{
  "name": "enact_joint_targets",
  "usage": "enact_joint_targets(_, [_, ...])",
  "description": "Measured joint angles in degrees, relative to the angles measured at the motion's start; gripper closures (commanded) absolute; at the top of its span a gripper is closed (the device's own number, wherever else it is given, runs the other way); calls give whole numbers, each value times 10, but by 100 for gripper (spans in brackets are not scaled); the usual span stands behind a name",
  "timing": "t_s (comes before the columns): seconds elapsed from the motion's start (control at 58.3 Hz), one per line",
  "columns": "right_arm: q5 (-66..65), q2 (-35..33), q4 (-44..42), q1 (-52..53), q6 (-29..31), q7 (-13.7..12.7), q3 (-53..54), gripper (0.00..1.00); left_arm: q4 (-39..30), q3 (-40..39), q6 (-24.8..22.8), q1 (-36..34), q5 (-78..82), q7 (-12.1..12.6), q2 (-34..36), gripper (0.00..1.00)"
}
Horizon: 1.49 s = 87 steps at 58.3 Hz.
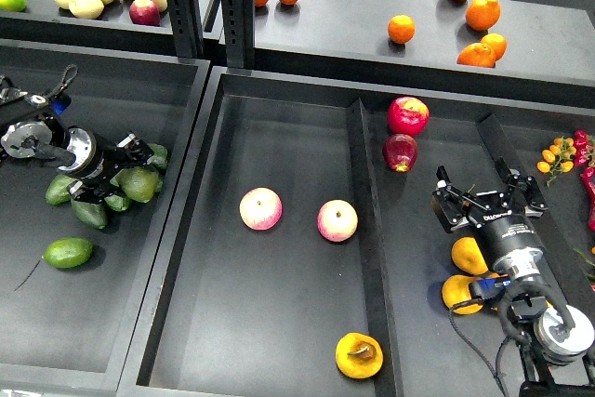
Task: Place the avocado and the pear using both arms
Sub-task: 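Lift the avocado with the left gripper and carry it to the avocado bin, then lower the avocado among the other avocados and open the left gripper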
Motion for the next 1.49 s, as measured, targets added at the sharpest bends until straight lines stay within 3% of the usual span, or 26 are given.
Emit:
enact_joint_targets(0.309, [0, 0, 0, 0, 0, 0, 0, 1, 6, -11, 0, 27, 2, 0, -4, 74])
enact_joint_targets(1.064, [0, 0, 1, -1, 0, 0, 0, 1, 25, -10, 0, 43, 2, 0, -24, 51])
enact_joint_targets(1.493, [0, 0, 1, -4, 3, 0, 0, 1, 37, -8, 0, 43, 2, 0, -28, 28])
